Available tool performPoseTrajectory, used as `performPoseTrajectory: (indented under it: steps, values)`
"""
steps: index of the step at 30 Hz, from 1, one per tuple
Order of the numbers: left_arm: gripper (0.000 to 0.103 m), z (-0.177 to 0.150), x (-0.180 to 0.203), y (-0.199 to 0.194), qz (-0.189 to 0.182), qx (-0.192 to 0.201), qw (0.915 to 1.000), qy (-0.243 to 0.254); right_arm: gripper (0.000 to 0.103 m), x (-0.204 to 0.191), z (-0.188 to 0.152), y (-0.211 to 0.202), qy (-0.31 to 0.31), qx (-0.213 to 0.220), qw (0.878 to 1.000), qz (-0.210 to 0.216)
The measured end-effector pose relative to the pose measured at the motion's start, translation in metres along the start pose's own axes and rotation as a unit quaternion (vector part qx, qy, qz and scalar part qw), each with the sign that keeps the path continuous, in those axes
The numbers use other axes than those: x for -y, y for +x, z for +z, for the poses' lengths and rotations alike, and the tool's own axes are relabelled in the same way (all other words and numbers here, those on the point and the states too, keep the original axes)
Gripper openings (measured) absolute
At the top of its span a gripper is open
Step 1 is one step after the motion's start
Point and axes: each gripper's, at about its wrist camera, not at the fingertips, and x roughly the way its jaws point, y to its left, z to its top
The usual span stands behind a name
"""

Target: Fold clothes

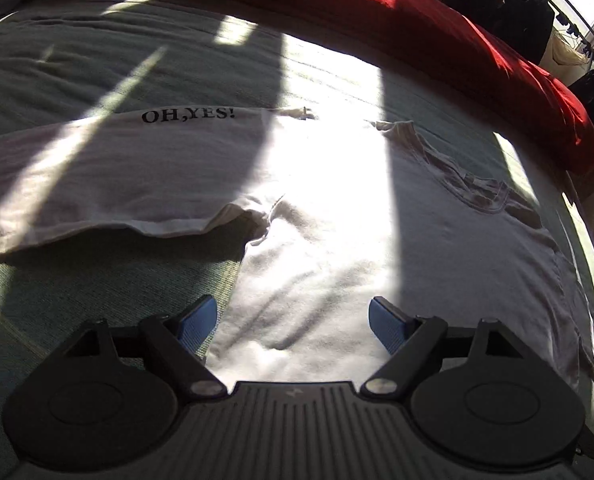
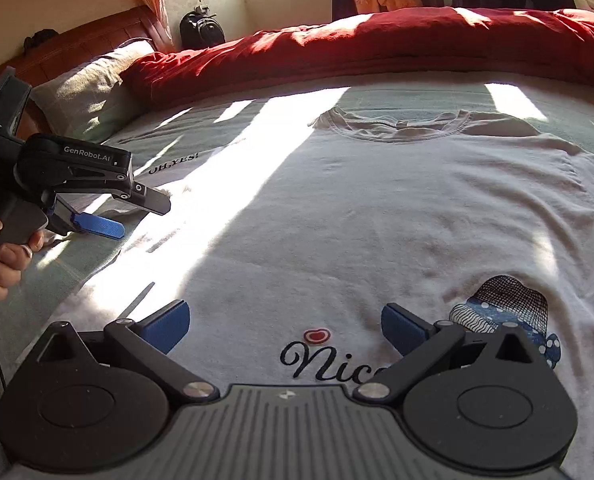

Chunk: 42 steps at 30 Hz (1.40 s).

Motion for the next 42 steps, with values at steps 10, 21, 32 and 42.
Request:
performPoseTrajectory:
  steps: [10,21,32,42]
  values:
    - [0.084,0.040,-0.066,0.039,0.051,0.012,0.9948,-0.087,0.103,0.003,-0.007,0.004,0.027,-0.003,0.999,0.018]
    - [0.085,0.035,-0.072,0.018,0.068,0.038,0.9952,-0.059,0.103,0.004,-0.010,0.006,0.025,-0.001,1.000,0.018]
    - [0.085,0.014,-0.098,0.013,0.072,0.018,0.9932,-0.089,0.103,0.006,-0.011,0.006,0.031,0.000,0.999,0.021]
    - [0.085,0.041,-0.153,0.002,0.143,0.037,0.9800,-0.133,0.103,0.009,-0.011,0.006,0.041,0.001,0.999,0.025]
